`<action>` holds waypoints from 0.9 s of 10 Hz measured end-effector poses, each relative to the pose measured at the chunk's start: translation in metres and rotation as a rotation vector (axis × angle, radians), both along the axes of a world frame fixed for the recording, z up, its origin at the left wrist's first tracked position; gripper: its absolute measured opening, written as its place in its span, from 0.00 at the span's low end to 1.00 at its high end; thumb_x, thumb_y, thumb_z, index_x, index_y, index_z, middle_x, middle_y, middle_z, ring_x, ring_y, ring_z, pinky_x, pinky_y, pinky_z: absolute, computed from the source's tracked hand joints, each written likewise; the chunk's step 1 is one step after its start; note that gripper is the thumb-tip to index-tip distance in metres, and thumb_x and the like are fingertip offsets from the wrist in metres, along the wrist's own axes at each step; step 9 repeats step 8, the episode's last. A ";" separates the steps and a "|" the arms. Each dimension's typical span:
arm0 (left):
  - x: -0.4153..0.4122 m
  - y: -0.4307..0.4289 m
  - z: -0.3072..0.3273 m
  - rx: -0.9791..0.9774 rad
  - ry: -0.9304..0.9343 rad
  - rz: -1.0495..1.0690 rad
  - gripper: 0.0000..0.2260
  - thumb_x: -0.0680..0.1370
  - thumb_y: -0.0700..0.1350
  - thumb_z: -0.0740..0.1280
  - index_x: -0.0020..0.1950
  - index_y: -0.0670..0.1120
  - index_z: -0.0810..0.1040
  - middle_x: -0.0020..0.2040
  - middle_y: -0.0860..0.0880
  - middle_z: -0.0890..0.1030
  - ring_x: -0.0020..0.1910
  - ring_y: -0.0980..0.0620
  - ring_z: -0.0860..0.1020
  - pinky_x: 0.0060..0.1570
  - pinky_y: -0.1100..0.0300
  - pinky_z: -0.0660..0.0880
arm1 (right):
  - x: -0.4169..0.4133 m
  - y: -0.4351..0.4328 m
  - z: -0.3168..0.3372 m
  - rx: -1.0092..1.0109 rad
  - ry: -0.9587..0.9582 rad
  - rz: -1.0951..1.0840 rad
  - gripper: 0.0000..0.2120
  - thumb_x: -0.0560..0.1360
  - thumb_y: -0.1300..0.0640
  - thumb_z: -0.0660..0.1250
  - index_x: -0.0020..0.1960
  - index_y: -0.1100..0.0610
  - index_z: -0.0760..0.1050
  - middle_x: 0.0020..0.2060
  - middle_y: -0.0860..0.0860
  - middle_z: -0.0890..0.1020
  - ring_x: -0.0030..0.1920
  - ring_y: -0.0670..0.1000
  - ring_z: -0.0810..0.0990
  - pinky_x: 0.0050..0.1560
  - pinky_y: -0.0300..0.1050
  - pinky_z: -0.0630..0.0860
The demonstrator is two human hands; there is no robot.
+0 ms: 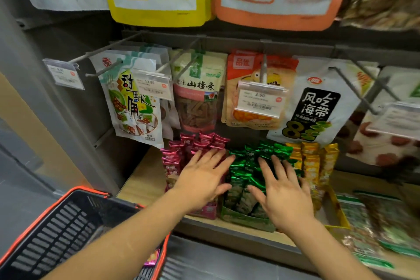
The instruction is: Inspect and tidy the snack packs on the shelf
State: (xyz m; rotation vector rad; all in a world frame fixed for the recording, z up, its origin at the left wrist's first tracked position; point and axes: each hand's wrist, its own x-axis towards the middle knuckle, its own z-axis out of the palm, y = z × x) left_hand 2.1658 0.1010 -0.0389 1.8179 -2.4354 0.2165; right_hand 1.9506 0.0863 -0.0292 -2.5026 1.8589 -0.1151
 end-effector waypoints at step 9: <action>-0.048 0.015 0.069 0.218 0.204 0.189 0.32 0.76 0.50 0.65 0.79 0.47 0.59 0.78 0.45 0.60 0.76 0.46 0.58 0.74 0.54 0.58 | -0.156 0.064 0.150 0.345 -0.025 0.335 0.21 0.75 0.33 0.60 0.65 0.36 0.69 0.48 0.36 0.81 0.43 0.36 0.77 0.43 0.30 0.71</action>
